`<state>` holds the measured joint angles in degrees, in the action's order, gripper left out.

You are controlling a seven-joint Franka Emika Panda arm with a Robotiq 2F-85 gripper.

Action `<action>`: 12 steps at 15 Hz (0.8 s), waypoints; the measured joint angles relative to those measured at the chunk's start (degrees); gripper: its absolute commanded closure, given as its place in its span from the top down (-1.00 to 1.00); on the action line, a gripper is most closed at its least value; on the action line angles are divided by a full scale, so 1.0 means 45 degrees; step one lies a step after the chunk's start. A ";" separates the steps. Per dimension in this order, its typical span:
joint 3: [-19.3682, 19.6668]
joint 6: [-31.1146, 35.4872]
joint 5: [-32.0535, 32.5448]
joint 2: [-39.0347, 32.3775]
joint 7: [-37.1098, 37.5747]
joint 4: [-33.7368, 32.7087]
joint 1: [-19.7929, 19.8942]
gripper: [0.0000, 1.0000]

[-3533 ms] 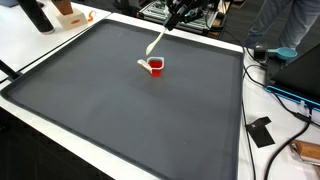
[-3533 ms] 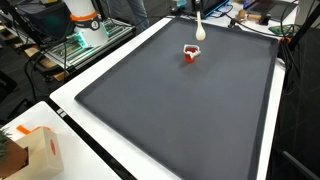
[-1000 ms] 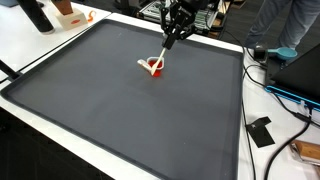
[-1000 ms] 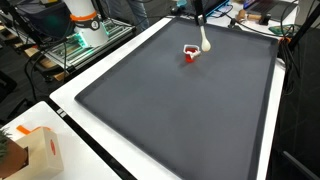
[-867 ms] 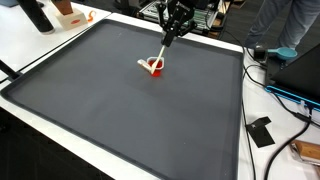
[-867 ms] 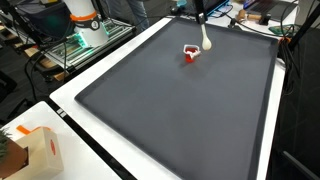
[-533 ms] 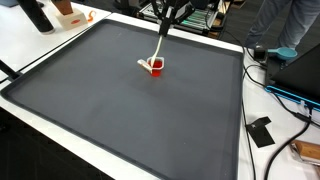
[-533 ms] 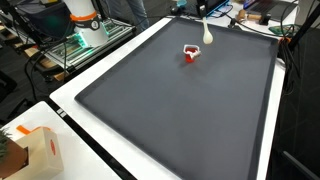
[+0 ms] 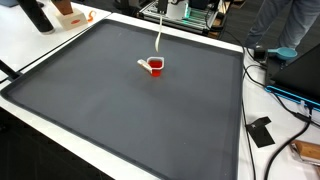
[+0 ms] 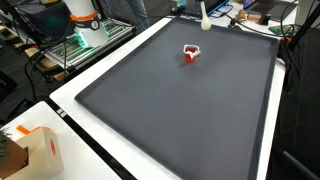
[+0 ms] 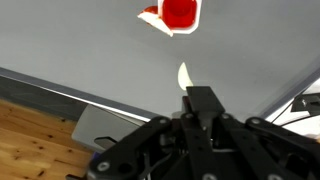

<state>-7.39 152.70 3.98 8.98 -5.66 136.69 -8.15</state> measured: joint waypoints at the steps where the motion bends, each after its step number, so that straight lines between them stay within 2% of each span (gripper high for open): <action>1: 0.0138 -0.0506 -0.0596 0.0312 -0.0494 -0.0067 -0.0019 -0.94; 5: 0.0766 -0.2529 -0.1647 0.1369 -0.1329 -0.0425 -0.0024 -0.94; 9: 0.1234 -0.3875 -0.2280 0.1887 -0.1626 -0.0764 -0.0025 -0.94; 10: 0.1320 -0.4102 -0.2452 0.1955 -0.1692 -0.0830 -0.0026 -0.75; 12: 0.1438 -0.4397 -0.2631 0.2016 -0.1792 -0.0954 -0.0025 -0.75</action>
<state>-0.91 132.91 -7.86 18.05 -13.72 132.40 -8.26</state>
